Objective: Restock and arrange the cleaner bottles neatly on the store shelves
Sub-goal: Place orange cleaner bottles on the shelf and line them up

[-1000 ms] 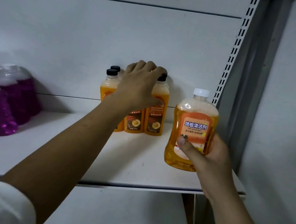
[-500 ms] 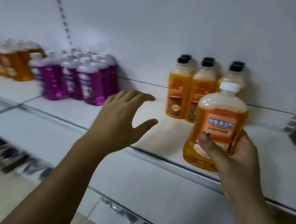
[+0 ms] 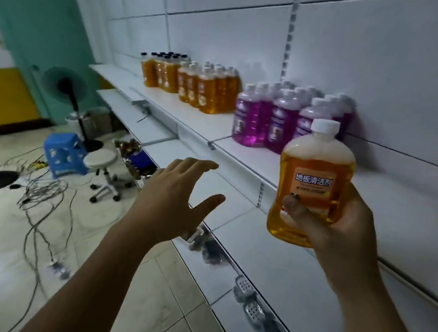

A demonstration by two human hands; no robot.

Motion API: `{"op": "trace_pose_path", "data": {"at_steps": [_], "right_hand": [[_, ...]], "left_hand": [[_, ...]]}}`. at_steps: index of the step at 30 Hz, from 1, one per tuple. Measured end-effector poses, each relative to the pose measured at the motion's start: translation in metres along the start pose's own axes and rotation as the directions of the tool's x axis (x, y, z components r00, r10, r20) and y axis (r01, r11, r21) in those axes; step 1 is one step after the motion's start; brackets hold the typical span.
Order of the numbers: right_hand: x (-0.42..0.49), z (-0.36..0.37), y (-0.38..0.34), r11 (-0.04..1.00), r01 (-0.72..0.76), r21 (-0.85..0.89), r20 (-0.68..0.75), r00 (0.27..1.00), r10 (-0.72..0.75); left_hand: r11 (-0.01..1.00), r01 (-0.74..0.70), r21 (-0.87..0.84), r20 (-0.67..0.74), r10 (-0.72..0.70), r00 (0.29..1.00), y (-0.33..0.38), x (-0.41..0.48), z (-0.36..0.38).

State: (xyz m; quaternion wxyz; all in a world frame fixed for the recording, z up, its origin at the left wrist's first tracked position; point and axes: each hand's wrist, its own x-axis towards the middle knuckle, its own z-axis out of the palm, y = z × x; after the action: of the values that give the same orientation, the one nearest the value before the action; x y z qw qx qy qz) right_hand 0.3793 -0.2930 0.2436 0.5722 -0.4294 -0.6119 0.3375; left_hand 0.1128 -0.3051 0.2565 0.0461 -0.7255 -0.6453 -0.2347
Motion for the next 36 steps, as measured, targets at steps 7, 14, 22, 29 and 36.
{"op": "trace_pose_path", "data": {"at_steps": [7, 14, 22, 29, 36], "right_hand": [[0.033, 0.141, -0.008, 0.999, 0.019, 0.031, 0.078, 0.997, -0.021], [0.071, 0.281, -0.002, 0.999, 0.025, 0.042, 0.134, 0.990, -0.030], [0.156, 0.380, 0.025, 0.996, 0.020, 0.085, 0.155, 0.987, -0.033], [0.261, 0.454, 0.060, 0.985, 0.024, 0.173, 0.193, 0.979, -0.057], [0.335, 0.520, 0.082, 0.978, -0.018, 0.207, 0.250, 0.968, -0.035]], "left_hand": [[0.997, 0.079, 0.006, -0.037, -0.079, 0.996, -0.135, 0.004, -0.032], [0.993, 0.104, 0.051, -0.069, -0.100, 0.993, -0.261, 0.031, -0.051], [0.987, 0.142, 0.075, -0.091, -0.135, 0.987, -0.358, 0.099, -0.036], [0.979, 0.190, 0.081, -0.100, -0.181, 0.978, -0.425, 0.178, -0.021], [0.982, 0.182, 0.044, -0.108, -0.176, 0.978, -0.493, 0.251, -0.002]]}}
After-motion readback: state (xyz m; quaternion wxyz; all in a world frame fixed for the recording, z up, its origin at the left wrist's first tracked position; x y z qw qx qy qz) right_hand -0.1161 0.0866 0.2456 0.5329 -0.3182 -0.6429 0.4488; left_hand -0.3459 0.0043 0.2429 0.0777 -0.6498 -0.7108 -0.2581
